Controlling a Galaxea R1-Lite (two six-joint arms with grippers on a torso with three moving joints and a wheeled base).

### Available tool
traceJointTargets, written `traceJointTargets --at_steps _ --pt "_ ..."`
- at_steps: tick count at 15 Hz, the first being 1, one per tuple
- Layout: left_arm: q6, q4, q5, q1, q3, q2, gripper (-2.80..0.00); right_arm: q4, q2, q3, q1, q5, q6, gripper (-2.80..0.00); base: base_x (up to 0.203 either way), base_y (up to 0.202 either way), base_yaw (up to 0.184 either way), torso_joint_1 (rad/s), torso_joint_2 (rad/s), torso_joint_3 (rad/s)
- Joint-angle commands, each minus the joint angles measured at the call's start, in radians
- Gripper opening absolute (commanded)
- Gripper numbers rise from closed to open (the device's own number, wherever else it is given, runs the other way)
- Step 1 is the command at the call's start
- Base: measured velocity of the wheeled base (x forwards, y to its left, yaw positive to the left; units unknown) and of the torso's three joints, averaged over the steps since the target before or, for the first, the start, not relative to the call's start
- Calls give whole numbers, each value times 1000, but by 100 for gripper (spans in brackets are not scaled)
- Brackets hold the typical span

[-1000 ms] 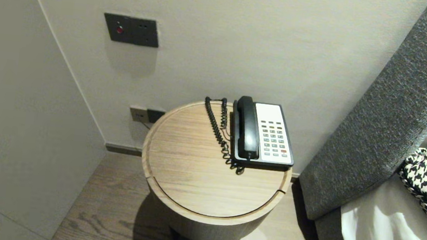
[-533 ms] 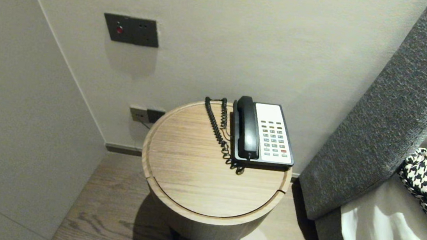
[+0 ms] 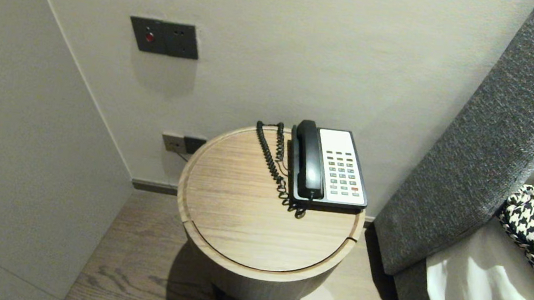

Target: Open the nightstand drawer

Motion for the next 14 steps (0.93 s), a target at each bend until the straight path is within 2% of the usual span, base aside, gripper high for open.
traceJointTargets --at_steps 1,11,13,14 --pt "0 1 1 0 0 -2 -280 -1 -1 40 0 0 0 -280 0 0 0 0 0 0" --pt "0 1 1 0 0 -2 -280 -9 -1 38 -1 9 -26 -280 0 0 0 0 0 0" --pt "0 0 1 0 0 -2 -280 2 0 19 1 21 -25 -280 0 0 0 0 0 0" --pt "0 1 1 0 0 -2 -280 20 2 -34 1 39 -23 -280 0 0 0 0 0 0"
